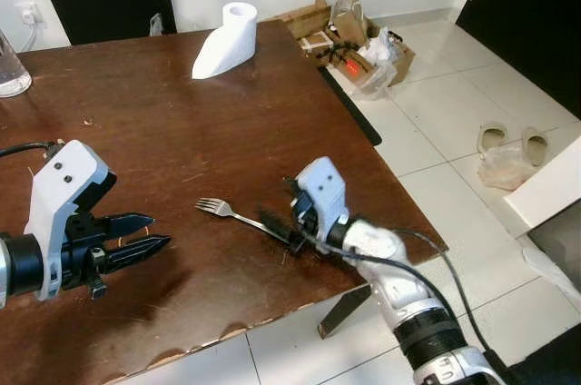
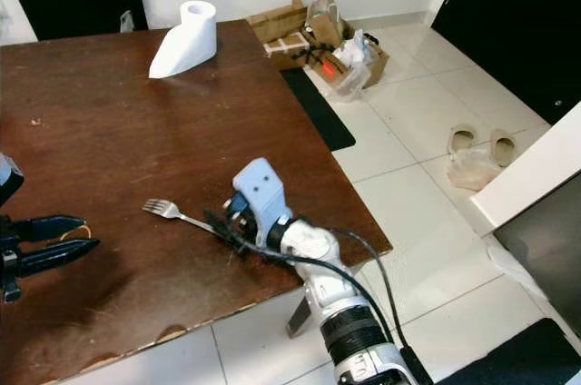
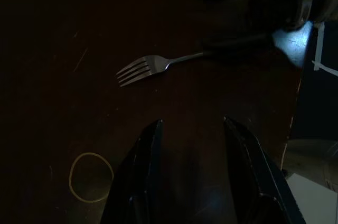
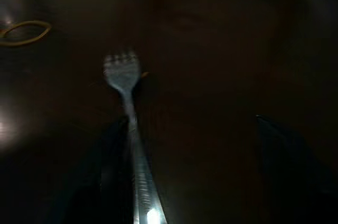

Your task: Setting the table

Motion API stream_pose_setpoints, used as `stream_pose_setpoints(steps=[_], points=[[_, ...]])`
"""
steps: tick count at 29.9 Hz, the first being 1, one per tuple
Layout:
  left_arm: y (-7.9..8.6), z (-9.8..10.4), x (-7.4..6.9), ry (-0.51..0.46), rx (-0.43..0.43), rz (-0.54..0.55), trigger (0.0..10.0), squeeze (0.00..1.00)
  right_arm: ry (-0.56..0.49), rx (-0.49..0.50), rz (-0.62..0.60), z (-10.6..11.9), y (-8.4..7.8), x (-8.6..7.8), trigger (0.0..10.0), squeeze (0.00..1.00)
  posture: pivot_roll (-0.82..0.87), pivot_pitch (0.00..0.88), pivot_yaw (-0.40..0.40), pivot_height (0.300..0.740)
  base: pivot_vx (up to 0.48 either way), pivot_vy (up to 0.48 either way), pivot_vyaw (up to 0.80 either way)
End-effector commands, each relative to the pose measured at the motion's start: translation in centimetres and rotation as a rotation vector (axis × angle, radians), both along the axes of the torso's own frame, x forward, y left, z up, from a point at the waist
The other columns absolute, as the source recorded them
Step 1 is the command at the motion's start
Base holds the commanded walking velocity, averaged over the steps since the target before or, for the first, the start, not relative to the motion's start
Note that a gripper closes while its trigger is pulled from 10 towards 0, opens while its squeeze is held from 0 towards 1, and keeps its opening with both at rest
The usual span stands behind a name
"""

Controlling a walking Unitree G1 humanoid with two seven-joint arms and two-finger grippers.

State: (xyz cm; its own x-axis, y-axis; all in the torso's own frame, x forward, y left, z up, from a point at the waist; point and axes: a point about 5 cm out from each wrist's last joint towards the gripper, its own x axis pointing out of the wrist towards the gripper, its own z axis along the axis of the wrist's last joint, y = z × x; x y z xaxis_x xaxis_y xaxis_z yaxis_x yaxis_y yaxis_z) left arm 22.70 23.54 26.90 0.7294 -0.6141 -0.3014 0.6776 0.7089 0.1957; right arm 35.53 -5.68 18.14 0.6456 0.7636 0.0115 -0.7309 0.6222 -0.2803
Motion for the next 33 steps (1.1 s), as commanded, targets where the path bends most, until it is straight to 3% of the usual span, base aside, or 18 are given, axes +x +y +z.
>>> stream_pose_setpoints(steps=[1,2,3,4,5,15,16,19,20,21,26,33], points=[[-0.1,-0.7,-0.1,0.026,0.005,-0.008,10.0,0.00,0.004,-0.025,0.013,-0.6,0.2,-0.1,10.0,1.00,0.31,0.265,0.000,0.740,0.000,0.000,0.00],[-0.1,-0.7,-0.1,0.025,0.003,-0.007,10.0,0.00,0.000,-0.035,0.027,-0.7,0.4,-0.1,10.0,1.00,0.31,0.265,0.000,0.740,0.000,0.000,0.00],[-0.1,-0.7,-0.1,0.025,0.003,-0.005,10.0,0.00,-0.003,-0.044,0.034,-0.7,0.5,-0.1,10.0,0.18,0.31,0.265,0.000,0.740,0.000,0.000,0.00],[-0.1,-0.7,-0.1,0.025,0.002,-0.004,10.0,0.00,-0.005,-0.050,0.038,-0.8,0.5,-0.1,10.0,0.18,0.31,0.265,-0.002,0.740,0.000,0.000,0.00],[-0.1,-0.7,-0.1,0.025,0.002,-0.004,10.0,0.00,-0.003,-0.056,0.044,-0.9,0.6,-0.1,10.0,0.00,0.31,0.265,-0.002,0.740,0.000,0.000,0.00],[-0.2,-0.9,-0.2,0.024,-0.005,0.001,10.0,0.00,0.061,-0.109,0.102,-2.0,1.2,-0.1,10.0,0.00,0.31,0.262,-0.007,0.740,0.000,0.000,0.00],[-0.2,-0.9,-0.2,0.024,-0.007,0.002,10.0,0.00,0.108,-0.090,0.127,-2.3,1.2,-0.2,9.3,0.00,0.31,0.257,-0.010,0.740,0.000,0.000,0.00],[-0.2,-0.9,-0.2,0.024,-0.009,0.002,10.0,0.00,0.140,-0.073,0.144,-2.4,1.1,-0.3,9.3,0.00,0.31,0.257,-0.010,0.740,0.000,0.000,0.00],[-0.2,-1.0,-0.3,0.024,-0.010,0.003,10.0,0.00,0.172,-0.064,0.160,-2.6,1.0,-0.3,4.0,0.00,0.31,0.255,-0.013,0.740,0.000,0.000,0.00],[-0.2,-1.0,-0.3,0.024,-0.012,0.003,10.0,0.00,0.192,-0.081,0.173,-2.9,0.8,-0.2,0.0,0.00,0.31,0.253,-0.014,0.740,0.000,0.000,0.00],[-0.3,-1.2,-0.4,0.026,-0.020,0.005,10.0,0.00,0.253,-0.158,0.239,-3.6,0.2,-0.5,0.0,0.00,0.31,0.251,-0.019,0.740,0.000,0.000,0.00],[-0.4,-1.3,-0.3,0.026,-0.026,0.006,10.0,0.00,0.206,-0.265,0.250,-3.8,-0.4,-0.5,0.0,0.00,0.30,0.246,-0.022,0.740,0.000,0.000,0.00]])
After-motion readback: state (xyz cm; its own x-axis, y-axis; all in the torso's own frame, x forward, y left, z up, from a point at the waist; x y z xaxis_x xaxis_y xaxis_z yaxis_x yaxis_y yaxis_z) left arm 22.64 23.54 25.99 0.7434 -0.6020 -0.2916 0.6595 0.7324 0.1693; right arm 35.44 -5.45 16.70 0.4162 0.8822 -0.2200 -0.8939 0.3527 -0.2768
